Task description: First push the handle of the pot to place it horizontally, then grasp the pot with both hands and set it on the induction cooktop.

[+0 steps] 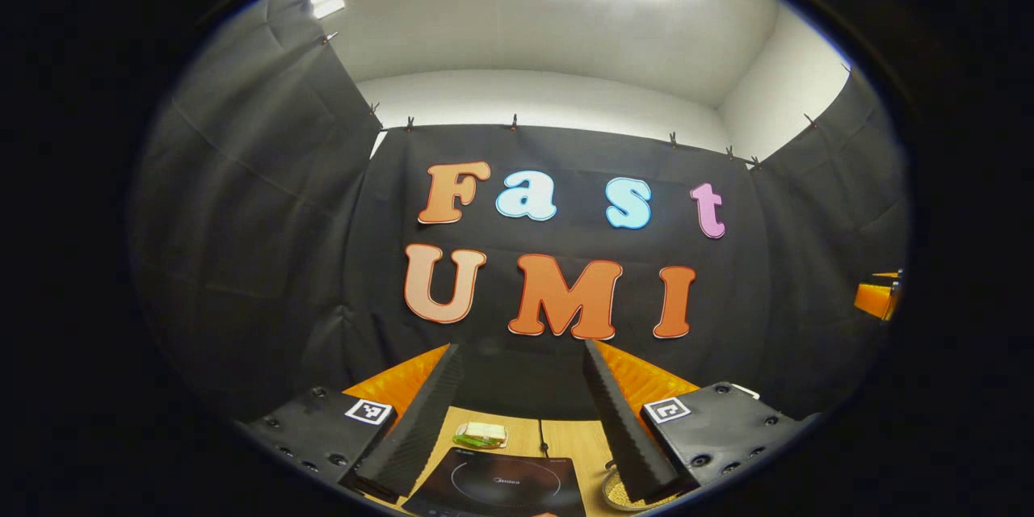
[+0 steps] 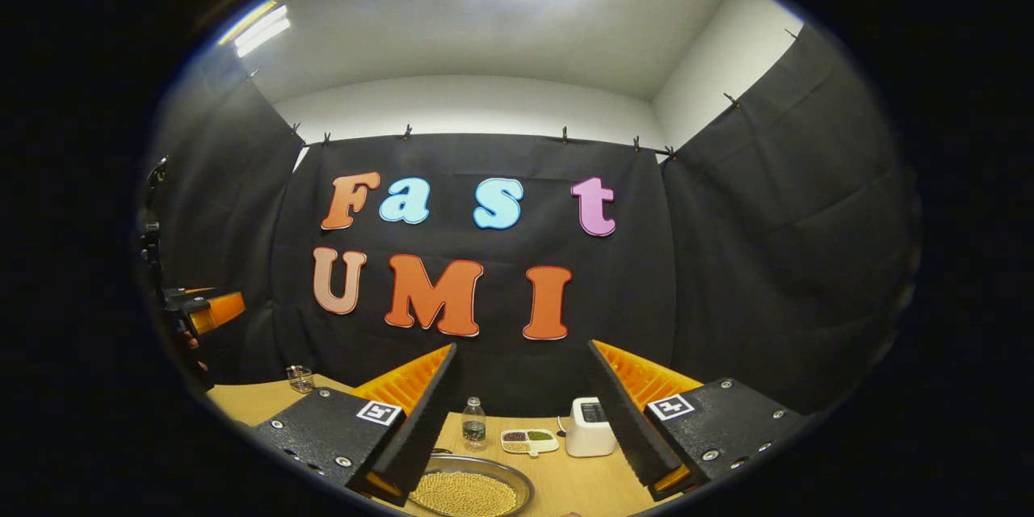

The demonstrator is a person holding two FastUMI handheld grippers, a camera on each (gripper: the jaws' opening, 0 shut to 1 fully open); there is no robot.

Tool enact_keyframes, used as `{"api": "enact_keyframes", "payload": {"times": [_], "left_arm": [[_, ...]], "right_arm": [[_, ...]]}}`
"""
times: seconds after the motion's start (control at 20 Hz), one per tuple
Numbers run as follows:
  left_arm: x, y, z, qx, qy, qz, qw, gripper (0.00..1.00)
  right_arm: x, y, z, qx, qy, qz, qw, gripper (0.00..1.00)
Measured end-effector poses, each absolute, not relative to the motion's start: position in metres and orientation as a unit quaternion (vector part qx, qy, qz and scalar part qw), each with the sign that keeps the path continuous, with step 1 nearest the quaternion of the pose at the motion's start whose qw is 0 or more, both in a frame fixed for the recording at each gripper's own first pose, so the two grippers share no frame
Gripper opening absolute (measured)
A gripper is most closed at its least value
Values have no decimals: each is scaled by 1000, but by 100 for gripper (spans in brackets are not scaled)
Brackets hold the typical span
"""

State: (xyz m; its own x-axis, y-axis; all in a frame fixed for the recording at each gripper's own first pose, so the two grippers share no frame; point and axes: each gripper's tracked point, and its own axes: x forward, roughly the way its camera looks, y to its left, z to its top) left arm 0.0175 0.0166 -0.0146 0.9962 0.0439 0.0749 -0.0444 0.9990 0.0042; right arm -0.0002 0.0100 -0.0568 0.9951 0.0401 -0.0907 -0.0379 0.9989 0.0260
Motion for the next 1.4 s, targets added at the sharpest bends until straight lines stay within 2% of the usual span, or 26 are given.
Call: {"api": "enact_keyframes", "payload": {"times": [0.3, 0.5, 0.8, 0.95, 1.15, 1.35, 1.4], "left_arm": [[17, 22, -21, 2, -36, 21, 999, 98], [18, 28, -24, 0, -38, 23, 999, 98], [25, 40, -43, 4, -20, 35, 999, 98], [28, 46, -51, -1, -11, 41, 999, 98], [34, 52, -57, -9, -7, 46, 999, 97], [37, 53, -65, -10, 2, 45, 999, 98], [38, 56, -66, -10, 2, 47, 999, 99]], "right_arm": [[-8, 13, -102, 26, 88, 27, 995, 94], [-13, 24, -143, 37, 140, 47, 988, 86], [-39, 43, -220, 43, 231, 85, 968, 58], [-54, 53, -265, 43, 287, 99, 952, 38], [-79, 70, -322, 79, 371, 115, 918, 17], [-112, 80, -378, 130, 467, 113, 867, 0], [-117, 84, -385, 142, 483, 114, 857, 0]]}}
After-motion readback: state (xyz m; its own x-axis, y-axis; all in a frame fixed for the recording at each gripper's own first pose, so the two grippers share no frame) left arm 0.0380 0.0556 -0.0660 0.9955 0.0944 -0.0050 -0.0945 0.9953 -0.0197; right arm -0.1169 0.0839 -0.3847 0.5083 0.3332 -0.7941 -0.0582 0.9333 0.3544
